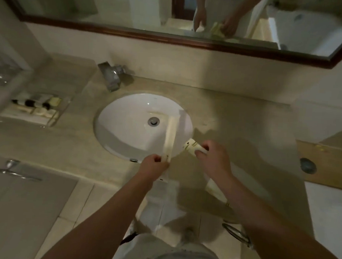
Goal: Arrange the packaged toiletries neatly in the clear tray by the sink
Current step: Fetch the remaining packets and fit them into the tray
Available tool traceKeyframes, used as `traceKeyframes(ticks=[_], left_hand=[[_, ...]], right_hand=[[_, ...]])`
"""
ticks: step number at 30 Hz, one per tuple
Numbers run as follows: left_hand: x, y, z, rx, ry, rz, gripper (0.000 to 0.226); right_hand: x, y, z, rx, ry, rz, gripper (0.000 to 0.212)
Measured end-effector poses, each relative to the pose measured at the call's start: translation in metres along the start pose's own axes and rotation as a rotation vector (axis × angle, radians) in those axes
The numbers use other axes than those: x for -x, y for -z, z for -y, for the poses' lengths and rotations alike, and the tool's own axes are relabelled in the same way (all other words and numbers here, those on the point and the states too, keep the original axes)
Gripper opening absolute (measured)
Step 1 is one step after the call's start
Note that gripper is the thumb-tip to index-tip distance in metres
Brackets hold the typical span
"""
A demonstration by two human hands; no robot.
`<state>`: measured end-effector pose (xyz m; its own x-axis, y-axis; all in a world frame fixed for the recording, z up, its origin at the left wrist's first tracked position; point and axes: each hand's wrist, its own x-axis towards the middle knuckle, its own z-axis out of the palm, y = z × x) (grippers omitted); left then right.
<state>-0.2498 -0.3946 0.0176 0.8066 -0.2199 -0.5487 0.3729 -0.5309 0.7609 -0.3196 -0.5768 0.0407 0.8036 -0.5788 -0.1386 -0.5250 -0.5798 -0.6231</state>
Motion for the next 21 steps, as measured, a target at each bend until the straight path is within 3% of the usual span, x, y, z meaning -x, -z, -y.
traceKeyframes(ticks=[9, 15, 21], left_hand=[[-0.014, 0.166, 0.02, 0.39, 0.035, -0.147, 0.013], [-0.027, 0.31, 0.059, 0.496, 0.038, -0.158, 0.016], [-0.049, 0.391, 0.078, 0.639, 0.091, -0.192, 0.023]], right_hand=[[0.002, -0.11, 0.167, -0.113, 0.245, 0.248, 0.01], [0.017, -0.207, 0.288, -0.22, 0.192, 0.37, 0.008], [0.007, -0.263, 0.348, -0.247, 0.125, 0.394, 0.012]])
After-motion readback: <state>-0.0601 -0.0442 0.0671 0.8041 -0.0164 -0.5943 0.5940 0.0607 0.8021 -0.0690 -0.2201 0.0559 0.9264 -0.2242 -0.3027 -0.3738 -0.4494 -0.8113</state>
